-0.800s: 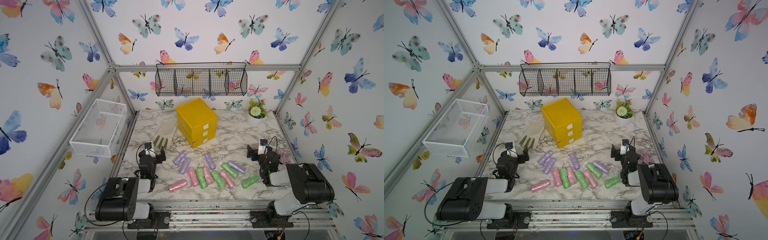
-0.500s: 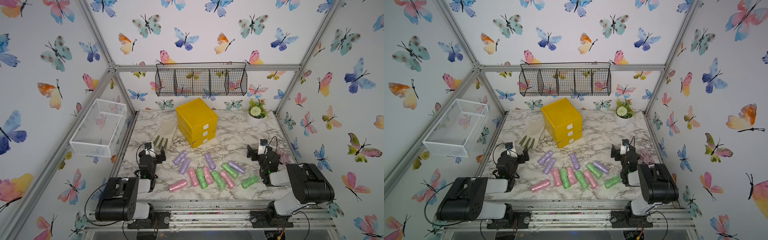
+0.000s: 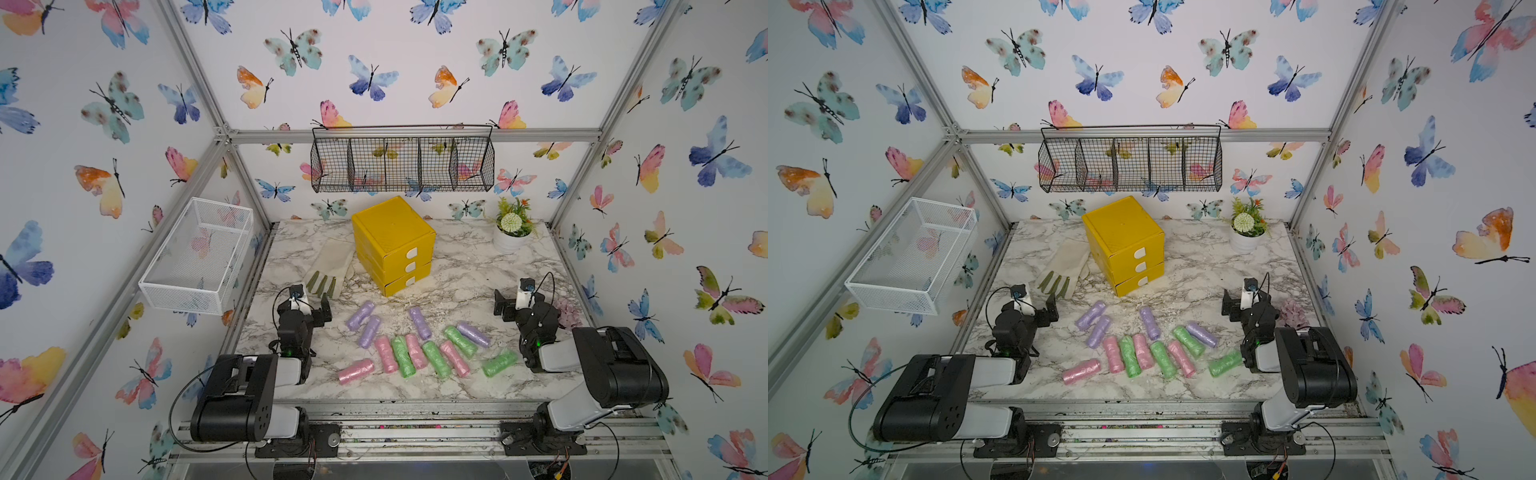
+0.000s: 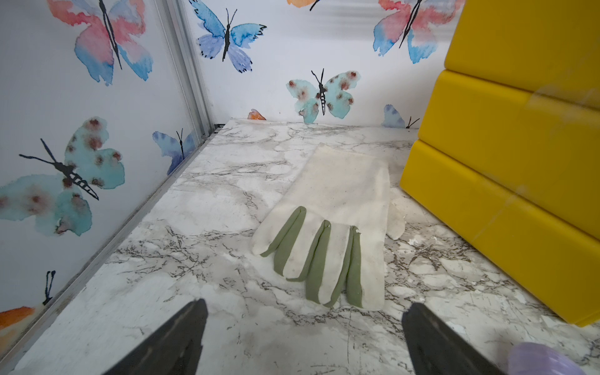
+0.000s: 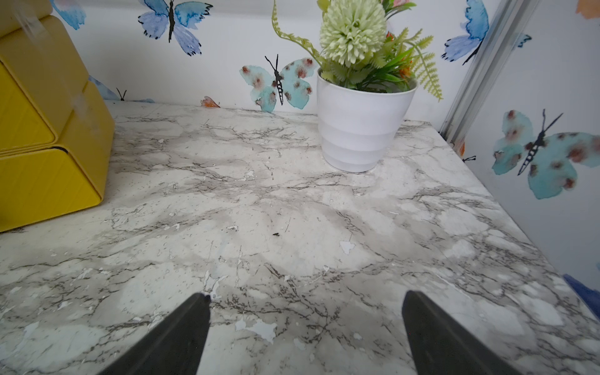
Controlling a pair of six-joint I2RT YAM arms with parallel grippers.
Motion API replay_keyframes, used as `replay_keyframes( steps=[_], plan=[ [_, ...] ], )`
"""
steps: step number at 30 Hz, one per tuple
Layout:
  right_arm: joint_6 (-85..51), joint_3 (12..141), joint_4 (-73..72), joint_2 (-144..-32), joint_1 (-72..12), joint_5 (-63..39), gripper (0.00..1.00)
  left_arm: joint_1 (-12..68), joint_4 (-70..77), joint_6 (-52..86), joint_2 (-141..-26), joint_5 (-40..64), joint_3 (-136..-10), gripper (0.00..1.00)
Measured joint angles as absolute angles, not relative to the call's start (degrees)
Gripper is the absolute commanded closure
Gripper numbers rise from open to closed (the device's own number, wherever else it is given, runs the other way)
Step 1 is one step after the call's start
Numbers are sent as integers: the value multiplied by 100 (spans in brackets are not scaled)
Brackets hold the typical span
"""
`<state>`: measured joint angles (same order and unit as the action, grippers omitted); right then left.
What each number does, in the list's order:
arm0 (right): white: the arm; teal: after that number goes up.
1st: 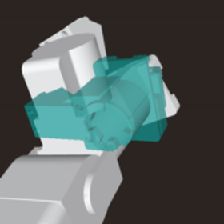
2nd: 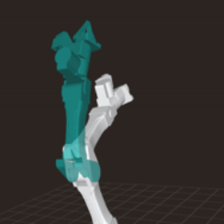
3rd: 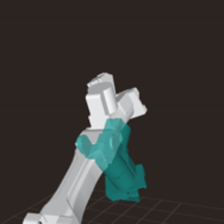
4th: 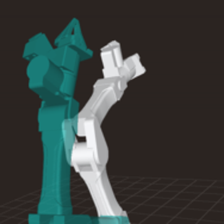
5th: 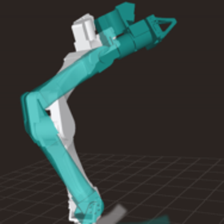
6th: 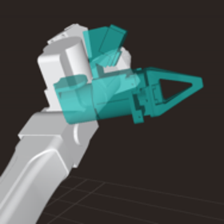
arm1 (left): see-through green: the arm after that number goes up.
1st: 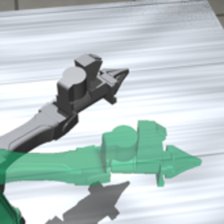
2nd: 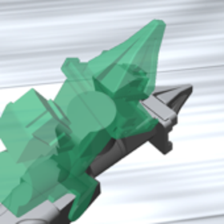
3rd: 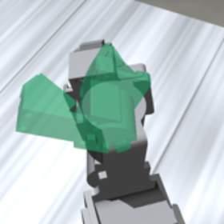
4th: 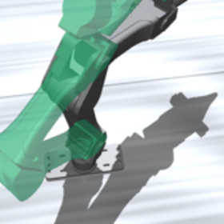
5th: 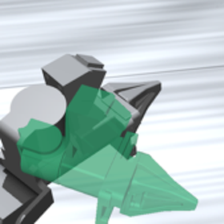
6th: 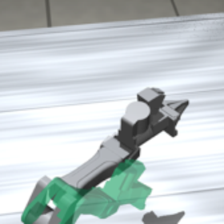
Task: Sort the rolls of trash bags by color and place them into the drawer
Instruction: Open the drawer in the storage box.
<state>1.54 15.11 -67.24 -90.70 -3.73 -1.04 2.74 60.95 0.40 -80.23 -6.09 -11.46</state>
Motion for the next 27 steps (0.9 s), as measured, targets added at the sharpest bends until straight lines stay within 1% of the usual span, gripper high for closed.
replay_keyframes(
  steps=[19, 21, 24, 25, 27],
  plan=[
    [145, 1518, -6646, -9070, -373, -104, 2, 235, 6093, 43, -8023, -469, -1146, 2],
    [132, 1538, -6606, -9070, -368, -108, 0, 228, 6088, 43, -8023, -451, -1146, 2],
    [110, 1551, -6602, -9061, -368, -110, 4, 224, 6071, 43, -8023, -416, -1146, 2],
    [110, 1584, -6455, -8991, -368, -113, 4, 224, 6075, 40, -8023, -416, -1146, 2],
    [43, 1909, -5498, -8591, -368, -97, 3, 228, 5747, 38, -7889, -460, -1245, 1]
  ],
)
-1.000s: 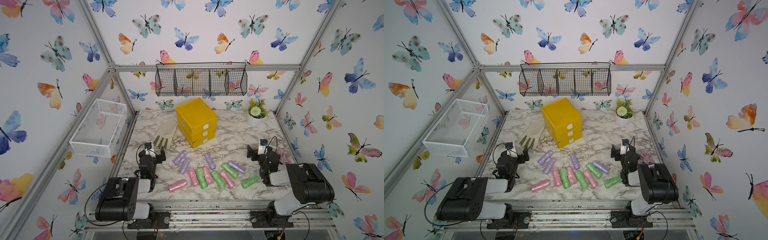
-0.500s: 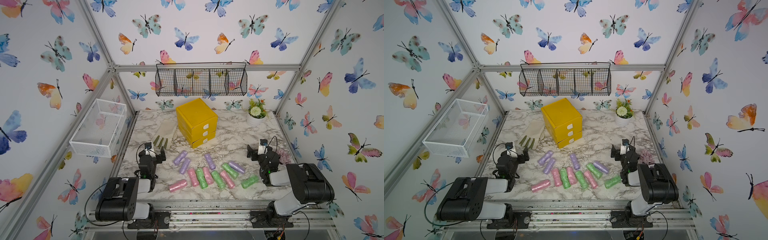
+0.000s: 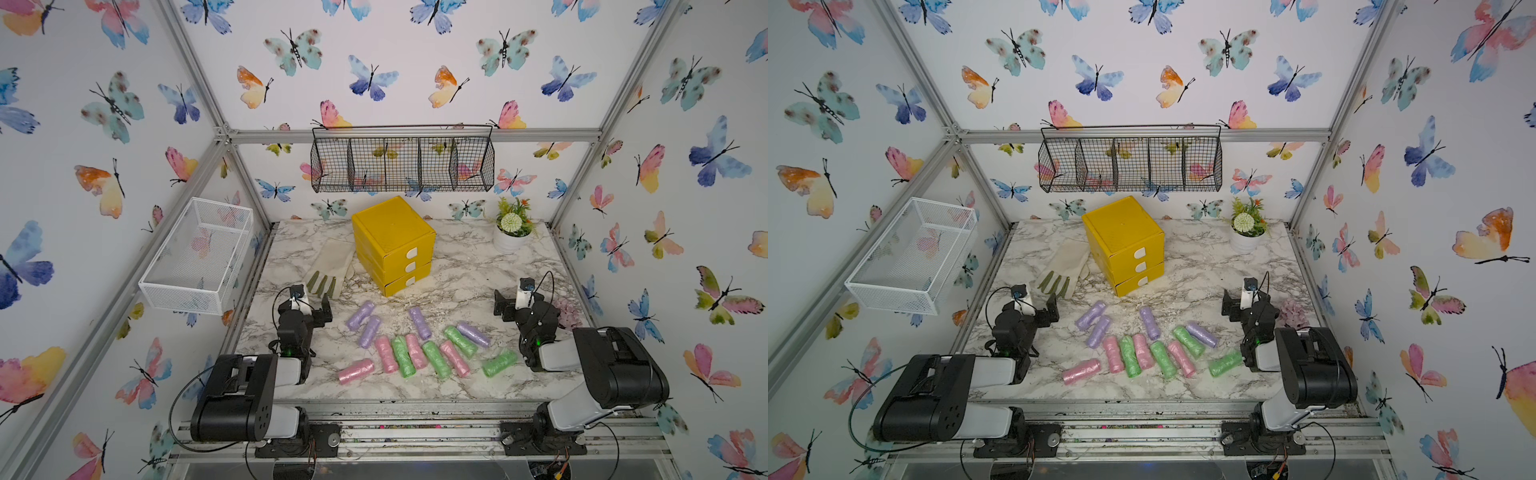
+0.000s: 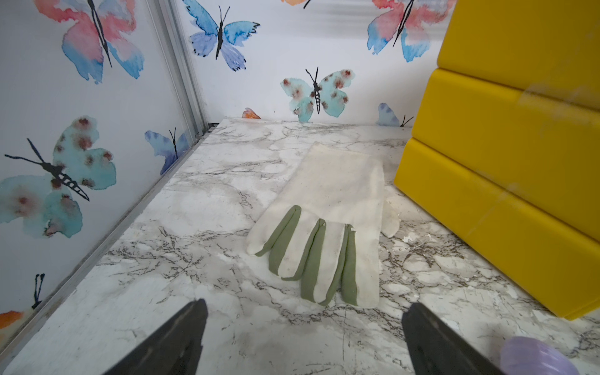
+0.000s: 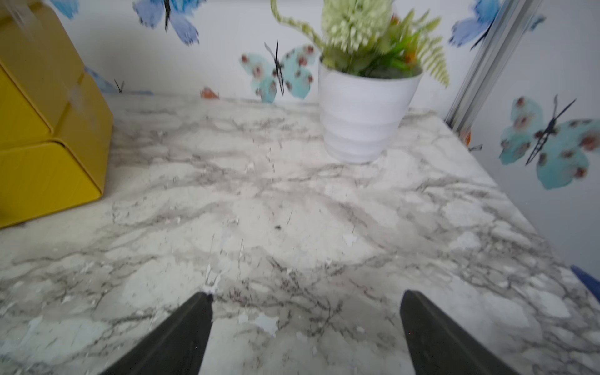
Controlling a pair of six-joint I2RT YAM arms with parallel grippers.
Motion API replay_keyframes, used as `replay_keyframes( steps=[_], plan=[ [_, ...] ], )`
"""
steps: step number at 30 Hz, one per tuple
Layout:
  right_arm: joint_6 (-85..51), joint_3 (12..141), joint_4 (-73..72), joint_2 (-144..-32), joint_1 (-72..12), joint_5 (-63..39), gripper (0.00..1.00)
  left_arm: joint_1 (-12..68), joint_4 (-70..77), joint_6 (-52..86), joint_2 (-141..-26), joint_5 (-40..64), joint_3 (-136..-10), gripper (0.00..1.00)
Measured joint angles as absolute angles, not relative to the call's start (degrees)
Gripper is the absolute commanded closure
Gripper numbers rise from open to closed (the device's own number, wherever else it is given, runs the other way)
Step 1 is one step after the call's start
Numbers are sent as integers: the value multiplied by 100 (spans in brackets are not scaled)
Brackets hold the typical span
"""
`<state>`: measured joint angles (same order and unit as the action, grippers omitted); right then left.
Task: Sort the rolls of trash bags by color and place them into the drawer
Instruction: Open the drawer in the storage box.
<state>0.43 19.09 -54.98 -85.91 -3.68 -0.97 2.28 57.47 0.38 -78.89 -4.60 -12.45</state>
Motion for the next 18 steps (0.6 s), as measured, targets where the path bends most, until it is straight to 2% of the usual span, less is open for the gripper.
replay_keyframes(
  steps=[5, 9, 18],
  plan=[
    [-438, 3479, -3728, -7295, -340, -322, 2, 276, 3682, 495, -6967, -735, -2685, 12],
    [-1002, 4241, -2978, -6639, -331, -777, 2, 440, 2193, 969, -6622, -897, -4086, 15],
    [-2674, 5533, -353, -6842, -368, -1844, 2, 1739, -567, 1472, -7046, -1028, -6591, 17]
  ],
)
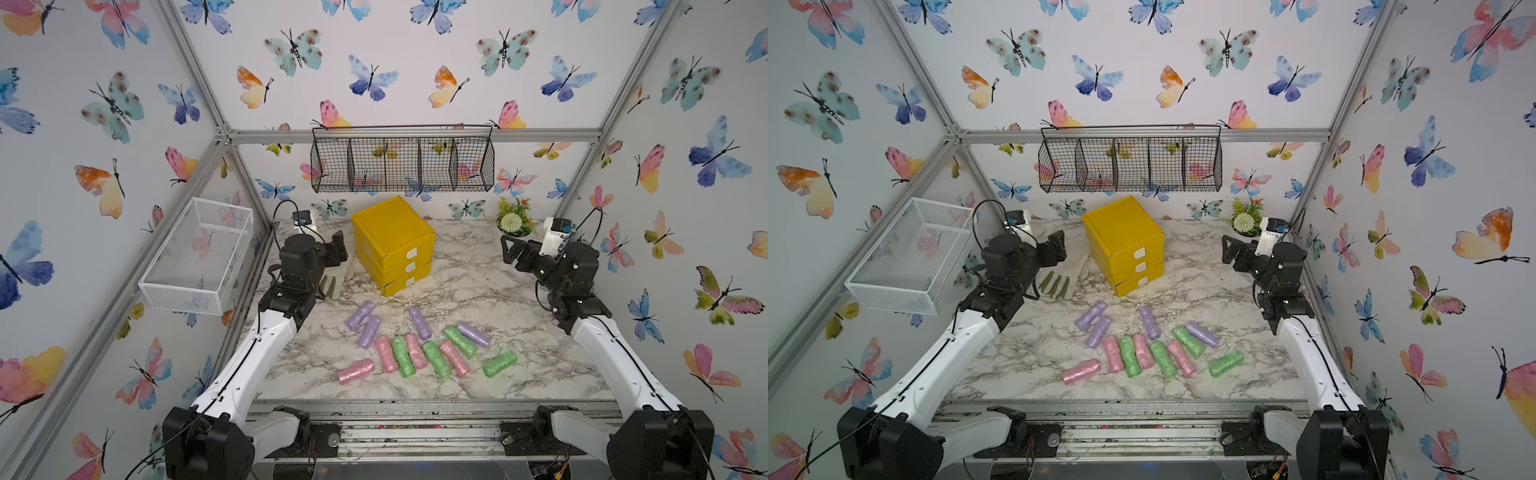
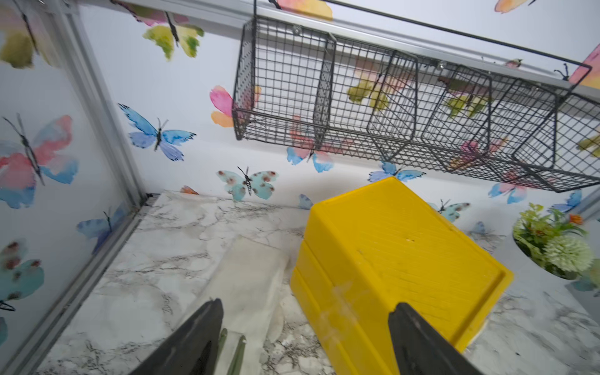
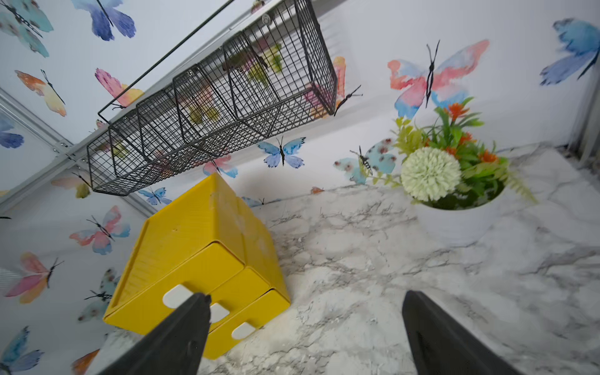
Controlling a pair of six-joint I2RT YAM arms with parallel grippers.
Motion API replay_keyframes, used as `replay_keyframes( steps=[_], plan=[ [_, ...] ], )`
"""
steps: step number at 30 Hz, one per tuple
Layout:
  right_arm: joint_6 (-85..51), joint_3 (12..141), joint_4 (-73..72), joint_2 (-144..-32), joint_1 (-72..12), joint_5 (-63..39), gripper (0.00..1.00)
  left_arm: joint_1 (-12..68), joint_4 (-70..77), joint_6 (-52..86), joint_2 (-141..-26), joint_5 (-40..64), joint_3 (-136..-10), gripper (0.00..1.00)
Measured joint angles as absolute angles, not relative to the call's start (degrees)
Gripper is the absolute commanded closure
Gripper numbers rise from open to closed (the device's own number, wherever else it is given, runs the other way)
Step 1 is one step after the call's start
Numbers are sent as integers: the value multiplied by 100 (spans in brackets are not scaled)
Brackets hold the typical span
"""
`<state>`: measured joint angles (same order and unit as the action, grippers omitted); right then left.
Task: Sort the rolls of trash bags by color and place them into the drawer
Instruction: Open the drawer in the storage box.
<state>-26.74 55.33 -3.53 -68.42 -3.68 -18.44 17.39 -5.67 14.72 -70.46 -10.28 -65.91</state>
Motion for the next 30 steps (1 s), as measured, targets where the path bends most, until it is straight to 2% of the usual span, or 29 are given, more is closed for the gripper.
replay_keyframes(
  steps=[11, 18, 25, 30],
  plan=[
    [-3900, 5784, 915, -6949, -1041, -2248, 2, 1859, -2394, 2733, -9059, -427, -8945, 21],
    [-4580, 5929, 1037, -7234, -1671, -2047, 2, 1953, -3004, 3170, -9817, -121, -9419, 24],
    [-5076, 6294, 1066, -7802, -1988, -1951, 0, 1953, -3175, 3356, -9979, 34, -9513, 25],
    [-5341, 6462, 845, -8281, -2209, -1935, 19, 1953, -3208, 3393, -10077, 119, -9607, 32]
  ],
)
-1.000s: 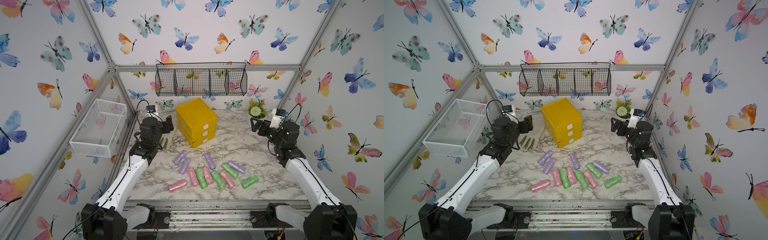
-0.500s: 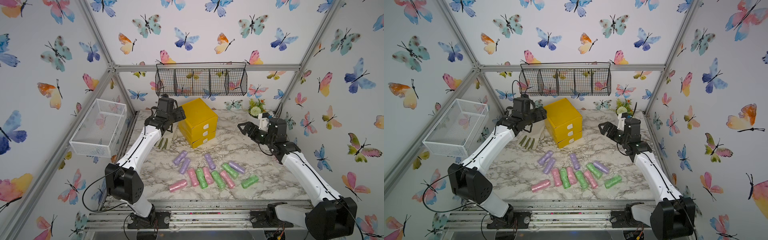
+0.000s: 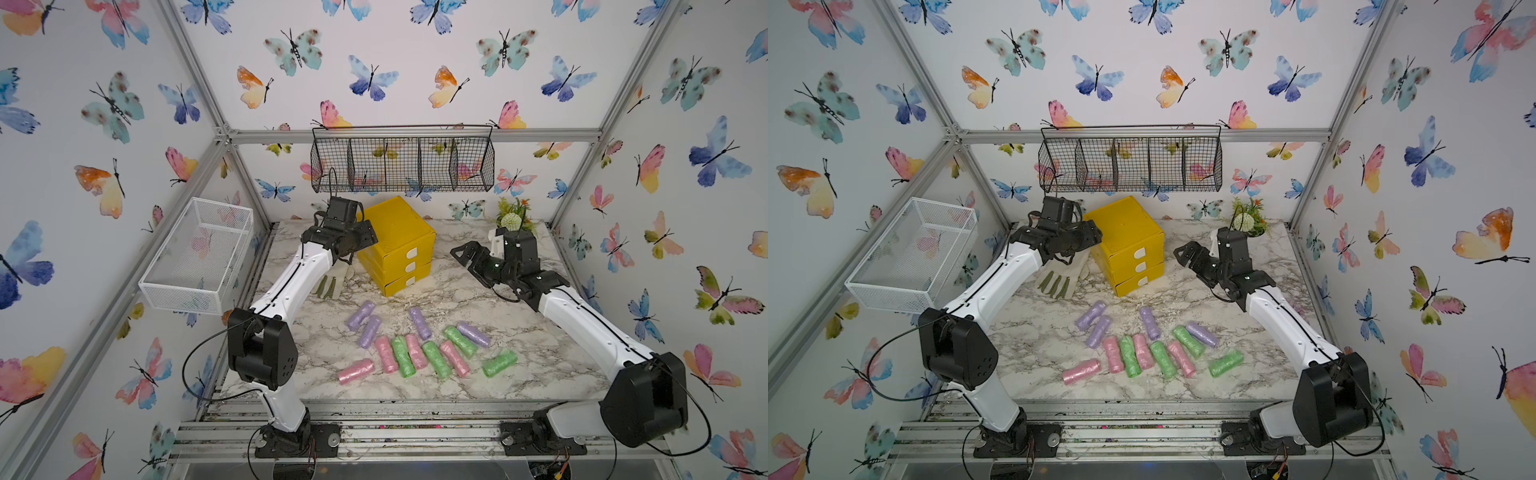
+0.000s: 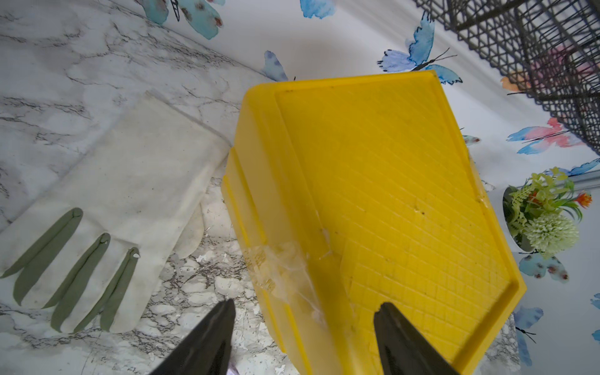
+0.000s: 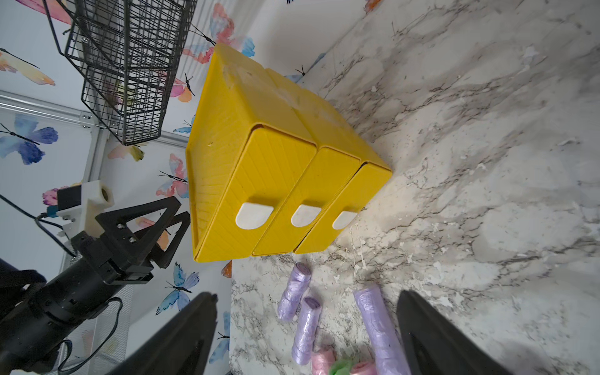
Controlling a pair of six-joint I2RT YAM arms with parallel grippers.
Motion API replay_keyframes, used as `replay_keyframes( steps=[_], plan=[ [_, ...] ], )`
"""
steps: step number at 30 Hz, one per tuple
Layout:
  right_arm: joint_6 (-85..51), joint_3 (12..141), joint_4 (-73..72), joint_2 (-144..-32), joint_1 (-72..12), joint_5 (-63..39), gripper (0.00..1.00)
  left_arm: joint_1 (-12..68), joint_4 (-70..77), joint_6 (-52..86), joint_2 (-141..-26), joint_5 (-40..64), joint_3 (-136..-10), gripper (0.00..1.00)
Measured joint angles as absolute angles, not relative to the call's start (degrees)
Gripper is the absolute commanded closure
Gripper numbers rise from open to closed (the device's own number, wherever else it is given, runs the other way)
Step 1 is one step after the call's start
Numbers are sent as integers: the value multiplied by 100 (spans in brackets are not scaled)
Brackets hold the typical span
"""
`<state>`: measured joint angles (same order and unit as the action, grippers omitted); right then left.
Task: Sort the rolls of trash bags by color and place them into the drawer
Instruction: Open the drawer in the storage box.
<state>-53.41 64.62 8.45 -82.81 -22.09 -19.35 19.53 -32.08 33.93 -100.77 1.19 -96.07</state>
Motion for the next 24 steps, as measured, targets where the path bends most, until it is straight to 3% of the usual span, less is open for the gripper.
replay_keyframes(
  steps=[5, 16, 24],
  plan=[
    [-5605, 6849, 604, -9024, -2456, -1959, 28, 1962, -3227, 3413, -10252, 187, -9690, 41],
    [-6010, 7909, 309, -10154, -2862, -1968, 36, 2003, -3194, 3479, -10471, 333, -9898, 62],
    [-6230, 8169, 217, -10488, -3015, -1966, 38, 2012, -3186, 3481, -10551, 397, -9979, 68]
  ],
)
